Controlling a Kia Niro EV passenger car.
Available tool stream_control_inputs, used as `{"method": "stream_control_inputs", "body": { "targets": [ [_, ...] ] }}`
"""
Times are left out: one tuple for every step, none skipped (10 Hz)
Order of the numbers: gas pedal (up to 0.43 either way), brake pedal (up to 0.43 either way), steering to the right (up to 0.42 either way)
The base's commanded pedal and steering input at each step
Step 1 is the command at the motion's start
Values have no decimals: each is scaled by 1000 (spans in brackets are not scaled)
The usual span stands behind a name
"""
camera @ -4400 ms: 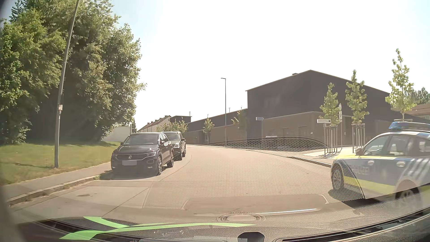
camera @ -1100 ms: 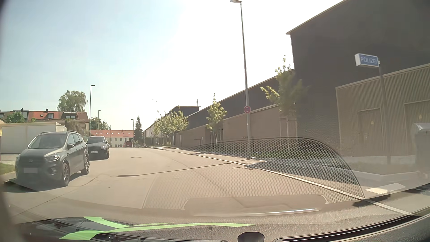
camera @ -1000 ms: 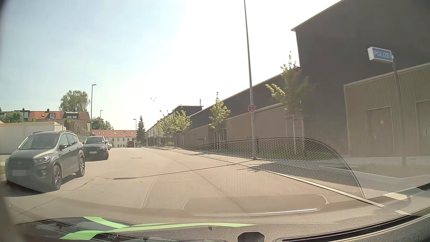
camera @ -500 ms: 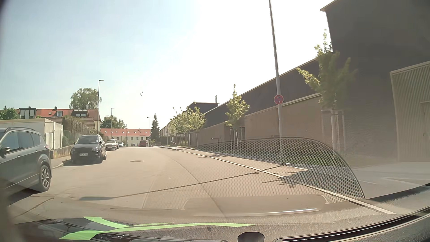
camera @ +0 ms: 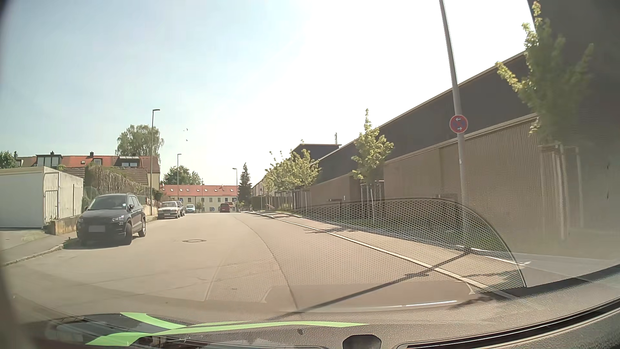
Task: Follow the waypoints while adhering to traffic rules and regulations
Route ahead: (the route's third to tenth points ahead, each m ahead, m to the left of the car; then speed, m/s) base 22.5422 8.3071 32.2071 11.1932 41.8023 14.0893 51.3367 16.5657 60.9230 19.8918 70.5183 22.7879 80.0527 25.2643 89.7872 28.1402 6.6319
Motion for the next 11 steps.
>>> {"method": "stream_control_inputs", "body": {
  "targets": [
    [98, 0, -88],
    [98, 0, -87],
    [98, 0, -88],
    [110, 0, -88],
    [110, 0, -88],
    [110, 0, -89],
    [110, 0, -92],
    [110, 0, -96],
    [110, 0, -96],
    [110, 0, -96],
    [110, 0, -96]
  ]
}}
